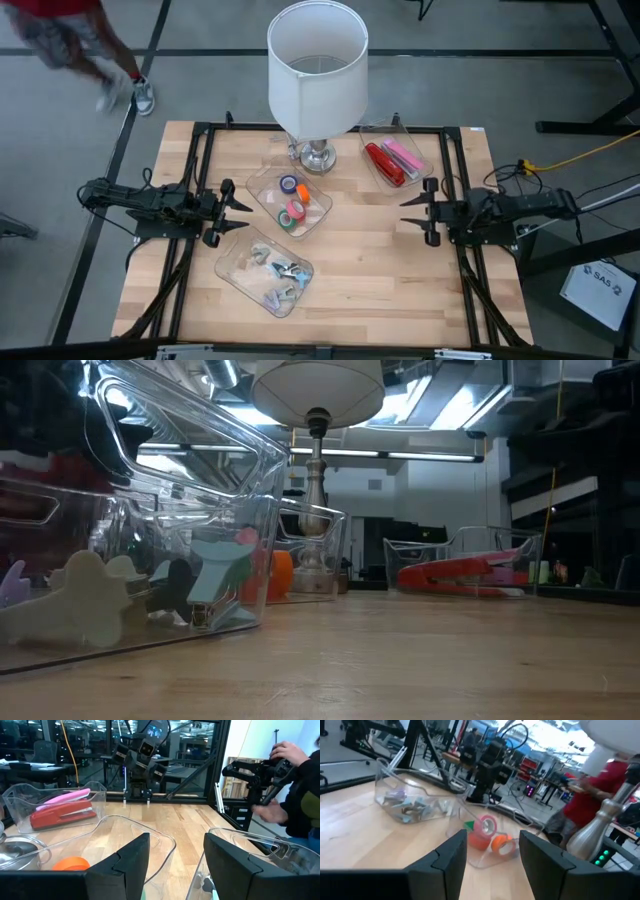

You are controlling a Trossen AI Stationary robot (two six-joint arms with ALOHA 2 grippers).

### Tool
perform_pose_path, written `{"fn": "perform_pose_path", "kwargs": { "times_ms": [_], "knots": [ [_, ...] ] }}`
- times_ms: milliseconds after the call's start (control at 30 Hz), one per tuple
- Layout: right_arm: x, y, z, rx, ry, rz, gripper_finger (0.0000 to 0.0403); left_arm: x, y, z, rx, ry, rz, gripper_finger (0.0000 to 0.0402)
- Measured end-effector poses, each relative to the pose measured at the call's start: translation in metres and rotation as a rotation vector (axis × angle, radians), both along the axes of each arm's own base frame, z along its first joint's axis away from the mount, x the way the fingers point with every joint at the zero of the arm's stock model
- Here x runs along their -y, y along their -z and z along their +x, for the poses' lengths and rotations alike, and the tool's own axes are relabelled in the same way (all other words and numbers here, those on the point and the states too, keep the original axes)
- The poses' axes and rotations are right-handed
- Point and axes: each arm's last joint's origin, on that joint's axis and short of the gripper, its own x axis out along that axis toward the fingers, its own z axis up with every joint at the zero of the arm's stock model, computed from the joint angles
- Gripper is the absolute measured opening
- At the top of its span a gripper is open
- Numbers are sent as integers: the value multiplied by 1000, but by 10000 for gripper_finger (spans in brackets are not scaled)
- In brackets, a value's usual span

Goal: Pick and place Stapler, Stapler remover, tape
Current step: Return to Home Position

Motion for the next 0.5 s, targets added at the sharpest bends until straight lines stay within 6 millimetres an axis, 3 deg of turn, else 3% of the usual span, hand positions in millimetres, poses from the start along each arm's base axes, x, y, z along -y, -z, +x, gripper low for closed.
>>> {"fn": "perform_pose_path", "kwargs": {
  "times_ms": [500],
  "knots": [
    [1, -3, -2, 34, 2, 9, 181, 0, 0, 0, 0, 0, 0, 185]
  ]
}}
